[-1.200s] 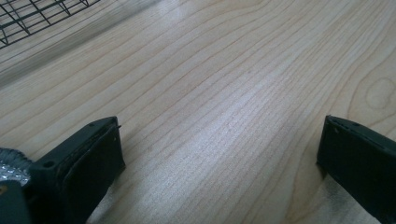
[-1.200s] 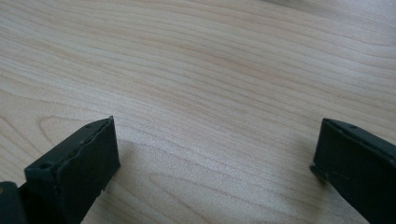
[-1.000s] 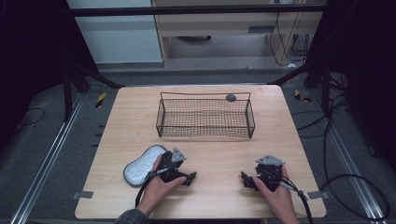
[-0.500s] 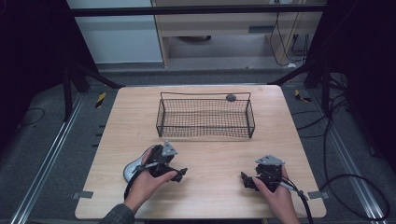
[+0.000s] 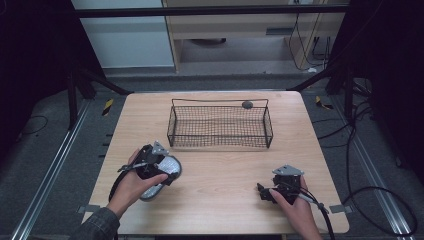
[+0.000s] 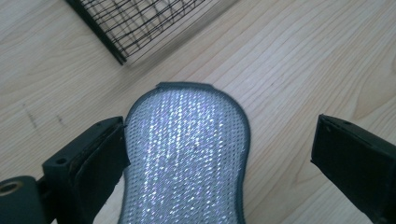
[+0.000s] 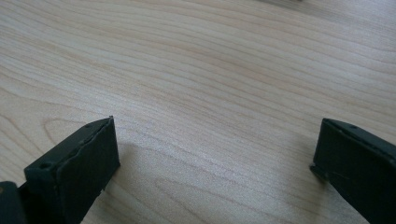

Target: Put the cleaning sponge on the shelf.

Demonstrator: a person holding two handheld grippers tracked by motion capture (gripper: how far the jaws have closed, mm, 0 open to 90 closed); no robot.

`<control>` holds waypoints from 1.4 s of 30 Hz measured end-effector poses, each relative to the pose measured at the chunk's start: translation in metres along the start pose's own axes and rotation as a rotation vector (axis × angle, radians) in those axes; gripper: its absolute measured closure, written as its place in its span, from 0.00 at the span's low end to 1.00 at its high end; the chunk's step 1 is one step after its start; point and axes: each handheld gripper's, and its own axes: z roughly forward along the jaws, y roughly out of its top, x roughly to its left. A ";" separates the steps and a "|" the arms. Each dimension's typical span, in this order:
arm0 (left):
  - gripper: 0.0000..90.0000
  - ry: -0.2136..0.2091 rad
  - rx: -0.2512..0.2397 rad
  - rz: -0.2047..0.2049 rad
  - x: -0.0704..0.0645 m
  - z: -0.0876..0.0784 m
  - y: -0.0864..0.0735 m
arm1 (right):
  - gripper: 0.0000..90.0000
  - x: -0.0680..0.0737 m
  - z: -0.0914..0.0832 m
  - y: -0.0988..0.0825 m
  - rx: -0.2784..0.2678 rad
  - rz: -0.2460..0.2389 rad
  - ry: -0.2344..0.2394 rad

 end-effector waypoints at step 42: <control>0.04 0.017 0.082 -0.044 0.024 0.000 -0.025 | 0.00 0.000 -0.001 -0.001 0.000 -0.006 0.003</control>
